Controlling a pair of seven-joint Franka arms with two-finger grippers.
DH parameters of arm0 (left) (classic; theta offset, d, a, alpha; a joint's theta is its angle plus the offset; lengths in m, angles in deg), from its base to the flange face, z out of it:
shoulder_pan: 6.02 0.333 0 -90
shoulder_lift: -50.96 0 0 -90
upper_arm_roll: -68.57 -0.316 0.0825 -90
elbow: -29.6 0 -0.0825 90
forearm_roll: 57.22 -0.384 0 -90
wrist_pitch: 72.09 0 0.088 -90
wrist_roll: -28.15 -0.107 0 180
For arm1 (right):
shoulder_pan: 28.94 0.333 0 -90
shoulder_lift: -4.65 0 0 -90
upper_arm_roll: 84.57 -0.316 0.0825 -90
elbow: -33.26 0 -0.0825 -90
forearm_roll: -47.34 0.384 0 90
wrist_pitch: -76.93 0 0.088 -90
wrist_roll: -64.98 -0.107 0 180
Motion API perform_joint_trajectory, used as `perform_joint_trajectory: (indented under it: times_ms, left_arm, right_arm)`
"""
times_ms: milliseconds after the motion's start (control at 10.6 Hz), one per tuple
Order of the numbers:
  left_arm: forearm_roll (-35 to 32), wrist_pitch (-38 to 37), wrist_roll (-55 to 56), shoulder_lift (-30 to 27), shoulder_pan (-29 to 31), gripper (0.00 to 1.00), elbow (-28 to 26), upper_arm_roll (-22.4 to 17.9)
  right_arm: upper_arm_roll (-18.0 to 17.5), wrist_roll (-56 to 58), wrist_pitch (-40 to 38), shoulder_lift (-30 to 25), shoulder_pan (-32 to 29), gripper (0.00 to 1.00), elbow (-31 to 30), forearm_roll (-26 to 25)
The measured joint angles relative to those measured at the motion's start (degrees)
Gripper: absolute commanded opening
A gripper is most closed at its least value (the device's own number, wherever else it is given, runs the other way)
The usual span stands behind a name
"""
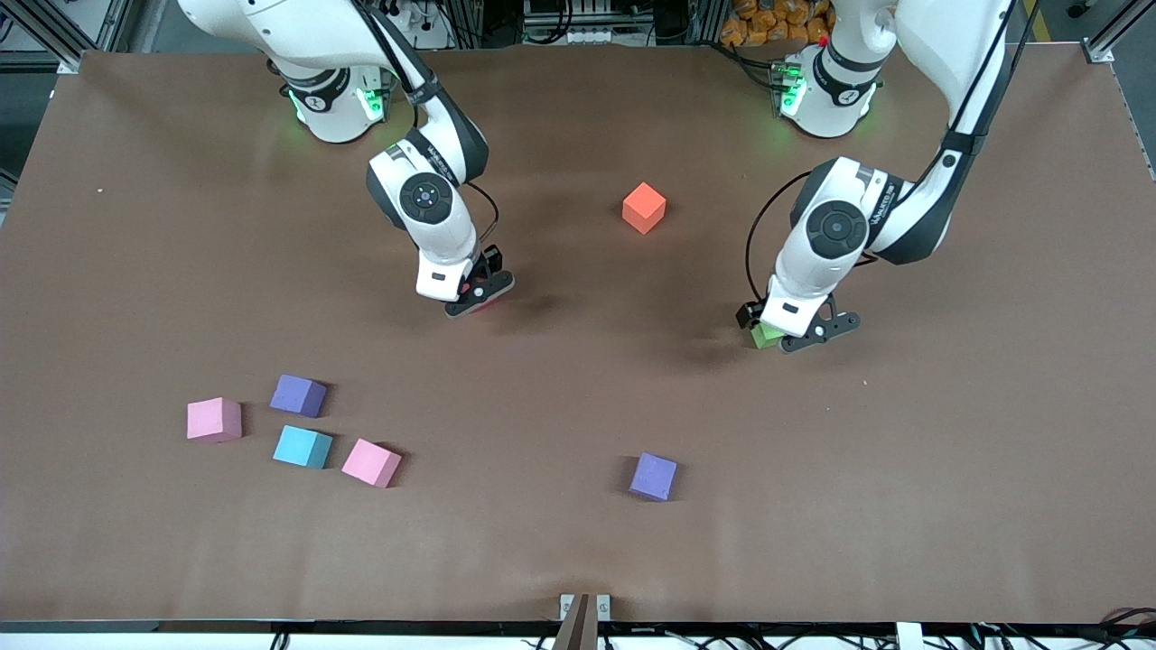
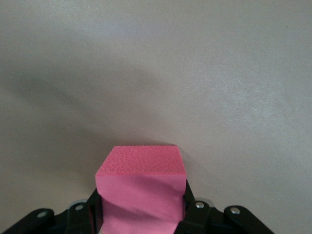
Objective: Arrange blocks into number 1
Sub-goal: 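Grasp the dark pink cube with the right gripper while the left grasps green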
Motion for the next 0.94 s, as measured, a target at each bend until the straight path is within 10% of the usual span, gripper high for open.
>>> perform_joint_trajectory:
  times_ms: [754,942]
  left_arm:
    - [-0.74,4.75,0.53,4.23,0.21,1.0,-0.59,-0.09]
    - [-3.7,5.23,0.69,5.26,0.57,0.01,-0.57,-0.11]
  right_arm:
    - [-2.24,-41.4,-7.62,-2.61,16.29,0.0,1.35,1.62]
    - [-2.6,-42.67,-5.71,-2.6,18.55,0.0,1.31,4.04]
